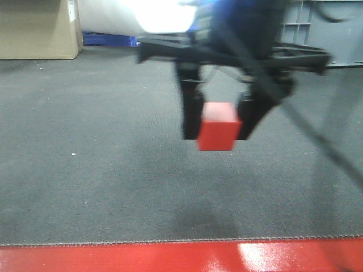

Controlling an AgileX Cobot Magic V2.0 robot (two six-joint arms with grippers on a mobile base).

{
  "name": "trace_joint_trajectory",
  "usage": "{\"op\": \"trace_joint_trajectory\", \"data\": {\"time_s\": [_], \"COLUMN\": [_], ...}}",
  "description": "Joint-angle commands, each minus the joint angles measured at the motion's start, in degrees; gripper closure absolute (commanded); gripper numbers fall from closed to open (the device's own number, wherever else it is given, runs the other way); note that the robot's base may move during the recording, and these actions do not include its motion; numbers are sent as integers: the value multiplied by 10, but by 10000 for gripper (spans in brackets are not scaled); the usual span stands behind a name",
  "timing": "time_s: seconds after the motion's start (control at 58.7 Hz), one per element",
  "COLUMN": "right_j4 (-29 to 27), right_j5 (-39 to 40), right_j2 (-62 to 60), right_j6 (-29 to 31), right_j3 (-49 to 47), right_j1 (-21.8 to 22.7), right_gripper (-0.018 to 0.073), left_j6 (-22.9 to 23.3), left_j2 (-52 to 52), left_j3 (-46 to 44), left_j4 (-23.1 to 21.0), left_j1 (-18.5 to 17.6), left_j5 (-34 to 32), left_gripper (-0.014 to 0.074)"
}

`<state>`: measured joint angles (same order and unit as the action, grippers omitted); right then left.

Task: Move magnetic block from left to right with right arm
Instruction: 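Lower the red cube with the right gripper onto the carpet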

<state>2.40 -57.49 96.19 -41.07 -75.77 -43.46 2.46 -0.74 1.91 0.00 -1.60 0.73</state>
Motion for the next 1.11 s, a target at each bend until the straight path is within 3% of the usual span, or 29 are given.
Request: {"op": "trace_joint_trajectory", "data": {"time_s": [0.0,0.358,0.511,1.09], "right_j4": [14,5,-24,-15], "right_j5": [-38,-127,-128,-130], "right_j2": [16,145,156,167], "right_j6": [-23,-53,-53,-53], "right_j3": [-81,-225,-227,-227], "right_j1": [-3,-3,-3,3], "right_gripper": [418,418,418,418], "left_j6": [2,2,2,2], "left_j2": [-7,-7,-7,-7], "left_j3": [4,4,4,4], "left_j4": [0,0,0,0], "left_j1": [0,0,0,0], "left_j5": [-50,-50,-50,-50], "left_gripper": [713,713,713,713]}}
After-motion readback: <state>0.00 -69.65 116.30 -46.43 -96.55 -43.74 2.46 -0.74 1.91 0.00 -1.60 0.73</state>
